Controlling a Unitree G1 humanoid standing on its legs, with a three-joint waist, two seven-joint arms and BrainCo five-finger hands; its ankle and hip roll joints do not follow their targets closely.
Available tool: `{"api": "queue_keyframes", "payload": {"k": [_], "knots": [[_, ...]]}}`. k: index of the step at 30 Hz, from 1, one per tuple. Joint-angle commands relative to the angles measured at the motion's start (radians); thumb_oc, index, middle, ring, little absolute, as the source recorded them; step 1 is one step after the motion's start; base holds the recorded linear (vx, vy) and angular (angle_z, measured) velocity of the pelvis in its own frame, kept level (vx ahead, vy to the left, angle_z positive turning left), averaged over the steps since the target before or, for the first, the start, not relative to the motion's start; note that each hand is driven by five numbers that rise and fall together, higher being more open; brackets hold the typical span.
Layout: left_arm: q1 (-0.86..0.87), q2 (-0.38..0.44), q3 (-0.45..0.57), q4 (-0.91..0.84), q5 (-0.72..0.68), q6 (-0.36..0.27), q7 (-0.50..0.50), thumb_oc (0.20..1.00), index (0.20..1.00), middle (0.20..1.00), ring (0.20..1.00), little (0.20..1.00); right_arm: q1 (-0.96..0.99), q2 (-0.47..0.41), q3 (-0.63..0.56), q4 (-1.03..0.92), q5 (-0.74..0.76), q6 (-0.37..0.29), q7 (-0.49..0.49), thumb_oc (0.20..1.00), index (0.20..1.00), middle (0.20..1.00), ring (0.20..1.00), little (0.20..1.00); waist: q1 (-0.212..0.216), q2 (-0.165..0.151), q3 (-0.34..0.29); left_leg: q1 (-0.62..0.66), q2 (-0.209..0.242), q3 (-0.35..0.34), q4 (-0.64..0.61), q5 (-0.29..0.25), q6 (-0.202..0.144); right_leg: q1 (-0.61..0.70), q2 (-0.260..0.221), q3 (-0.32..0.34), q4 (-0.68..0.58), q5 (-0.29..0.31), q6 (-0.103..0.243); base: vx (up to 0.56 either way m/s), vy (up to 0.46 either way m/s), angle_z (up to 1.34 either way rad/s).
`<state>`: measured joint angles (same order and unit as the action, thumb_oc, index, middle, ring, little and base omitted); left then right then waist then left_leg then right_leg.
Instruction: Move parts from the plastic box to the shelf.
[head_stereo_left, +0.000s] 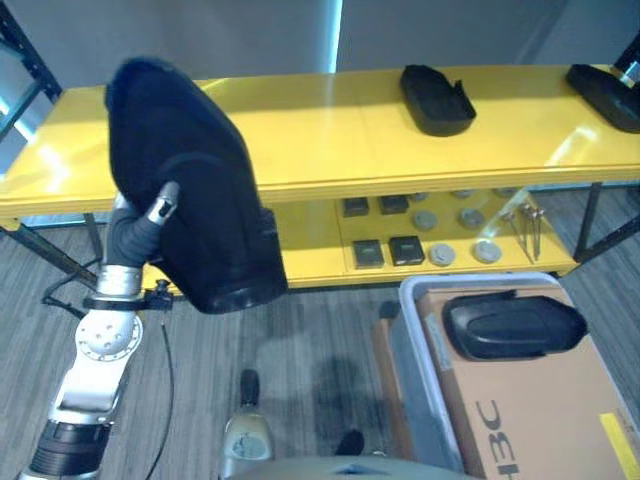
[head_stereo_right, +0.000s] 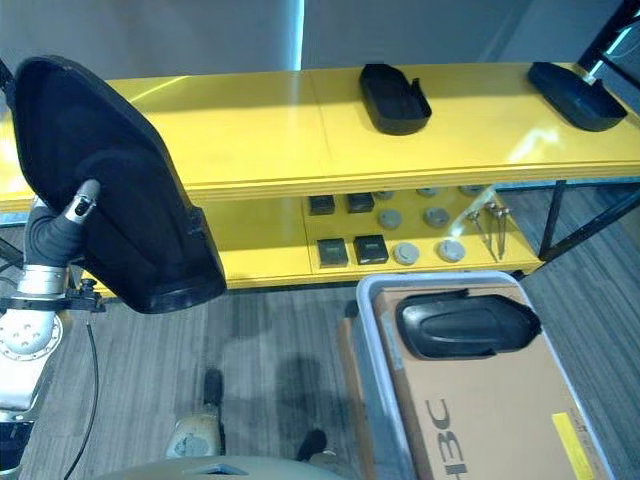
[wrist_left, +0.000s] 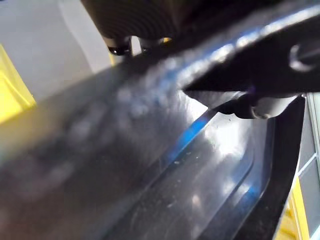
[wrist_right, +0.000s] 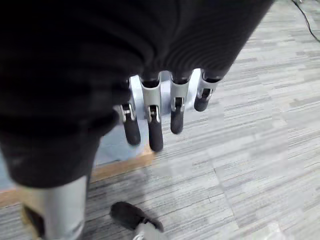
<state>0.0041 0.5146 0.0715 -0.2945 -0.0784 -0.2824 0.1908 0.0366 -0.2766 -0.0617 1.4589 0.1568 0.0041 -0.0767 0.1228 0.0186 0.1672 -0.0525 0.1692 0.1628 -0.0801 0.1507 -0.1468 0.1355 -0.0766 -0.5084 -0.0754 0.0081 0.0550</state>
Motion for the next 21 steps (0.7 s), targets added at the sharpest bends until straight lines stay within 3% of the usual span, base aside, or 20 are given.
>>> {"api": "queue_keyframes", "payload": {"k": [1,3,4,6,7,8,10,11,14,16,21], "knots": [[-0.061,0.049,0.04,-0.062,-0.021,-0.044,0.034,0.2,0.2,0.2,0.2,0.2,-0.004,0.03,0.031,-0.058,0.079,-0.034,-0.035,1.0,1.0,1.0,1.0,1.0,-0.044,-0.04,-0.091,-0.034,-0.097,0.014,0.017,-0.044,0.07,0.078,-0.183,0.034,0.229,-0.055,0.122,0.3,0.296,-0.2],[-0.095,0.069,0.014,-0.067,-0.02,-0.048,0.031,0.2,0.2,0.2,0.2,0.2,-0.026,0.039,0.041,-0.085,0.096,-0.04,-0.032,1.0,1.0,1.0,1.0,1.0,-0.076,-0.046,-0.07,0.013,-0.134,0.029,0.017,-0.069,0.123,-0.017,-0.26,0.082,0.408,0.103,0.149,0.18,0.305,-0.23],[-0.112,0.081,-0.003,-0.062,-0.023,-0.047,0.031,0.2,0.2,0.2,0.2,0.2,-0.043,0.044,0.054,-0.1,0.096,-0.043,-0.036,1.0,1.0,1.0,1.0,1.0,-0.091,-0.041,-0.055,0.032,-0.135,0.035,0.01,-0.076,0.137,-0.065,-0.268,0.121,0.488,0.143,0.163,0.1,0.269,0.07],[-0.145,0.102,-0.024,-0.053,-0.006,-0.049,0.04,0.2,0.2,0.2,0.2,0.2,-0.068,0.058,0.083,-0.138,0.088,-0.053,-0.046,1.0,1.0,1.0,1.0,1.0,-0.108,-0.025,-0.038,0.051,-0.124,0.034,0.004,-0.088,0.144,-0.156,-0.236,0.209,0.552,0.11,0.158,0.15,0.121,0.09],[-0.172,0.108,-0.044,-0.035,-0.009,-0.056,0.042,0.2,0.2,0.2,0.2,0.2,-0.078,0.066,0.104,-0.16,0.091,-0.063,-0.046,1.0,1.0,1.0,1.0,1.0,-0.117,-0.012,-0.034,0.056,-0.114,0.027,-0.006,-0.086,0.135,-0.211,-0.184,0.257,0.52,0.056,0.138,0.2,-0.013,-0.17],[-0.185,0.115,-0.056,-0.033,-0.019,-0.061,0.039,0.2,0.2,0.2,0.2,0.2,-0.079,0.069,0.121,-0.169,0.093,-0.063,-0.039,1.0,1.0,1.0,1.0,1.0,-0.121,-0.008,-0.033,0.061,-0.114,0.02,-0.007,-0.094,0.125,-0.224,-0.173,0.275,0.437,0.012,0.13,0.19,-0.08,-0.18],[-0.194,0.117,-0.064,-0.028,-0.033,-0.065,0.034,0.2,0.2,0.2,0.2,0.2,-0.077,0.072,0.13,-0.171,0.094,-0.062,-0.037,1.0,1.0,1.0,1.0,1.0,-0.121,-0.003,-0.036,0.061,-0.108,0.014,-0.007,-0.094,0.114,-0.211,-0.177,0.274,0.341,0.017,0.124,0.16,-0.125,-0.11],[-0.223,0.112,-0.089,-0.005,-0.05,-0.07,0.04,0.2,0.2,0.2,0.2,0.2,-0.065,0.08,0.142,-0.171,0.095,-0.064,-0.037,1.0,1.0,1.0,1.0,1.0,-0.138,-0.008,-0.034,0.074,-0.1,-0.005,-0.007,-0.112,0.095,-0.213,-0.181,0.3,0.164,0.042,0.135,0.12,-0.129,0.06],[-0.25,0.111,-0.113,0.021,-0.022,-0.062,0.048,0.2,0.2,0.2,0.2,0.2,-0.04,0.098,0.148,-0.142,0.076,-0.056,-0.039,1.0,1.0,1.0,1.0,1.0,-0.144,-0.029,-0.047,0.084,-0.09,-0.019,-0.007,-0.114,0.078,-0.197,-0.183,0.307,0.092,0.075,0.149,0.18,-0.204,0.42],[-0.231,0.107,-0.107,0.028,-0.015,-0.054,0.034,0.2,0.2,0.2,0.2,0.2,-0.026,0.097,0.152,-0.112,0.051,-0.044,-0.033,1.0,1.0,1.0,1.0,1.0,-0.14,-0.041,-0.064,0.093,-0.084,-0.021,-0.007,-0.111,0.07,-0.165,-0.173,0.29,0.065,0.08,0.141,0.17,-0.231,0.45],[-0.224,0.118,-0.064,0.081,0.005,-0.03,0.06,0.2,0.2,0.2,0.2,0.2,0.017,0.066,0.161,-0.113,0.008,-0.051,-0.036,1.0,1.0,1.0,1.0,1.0,-0.166,-0.025,-0.082,0.079,-0.05,-0.04,-0.007,-0.091,0.039,-0.103,-0.113,0.263,-0.012,0.071,0.122,0.1,-0.172,0.3]]}}
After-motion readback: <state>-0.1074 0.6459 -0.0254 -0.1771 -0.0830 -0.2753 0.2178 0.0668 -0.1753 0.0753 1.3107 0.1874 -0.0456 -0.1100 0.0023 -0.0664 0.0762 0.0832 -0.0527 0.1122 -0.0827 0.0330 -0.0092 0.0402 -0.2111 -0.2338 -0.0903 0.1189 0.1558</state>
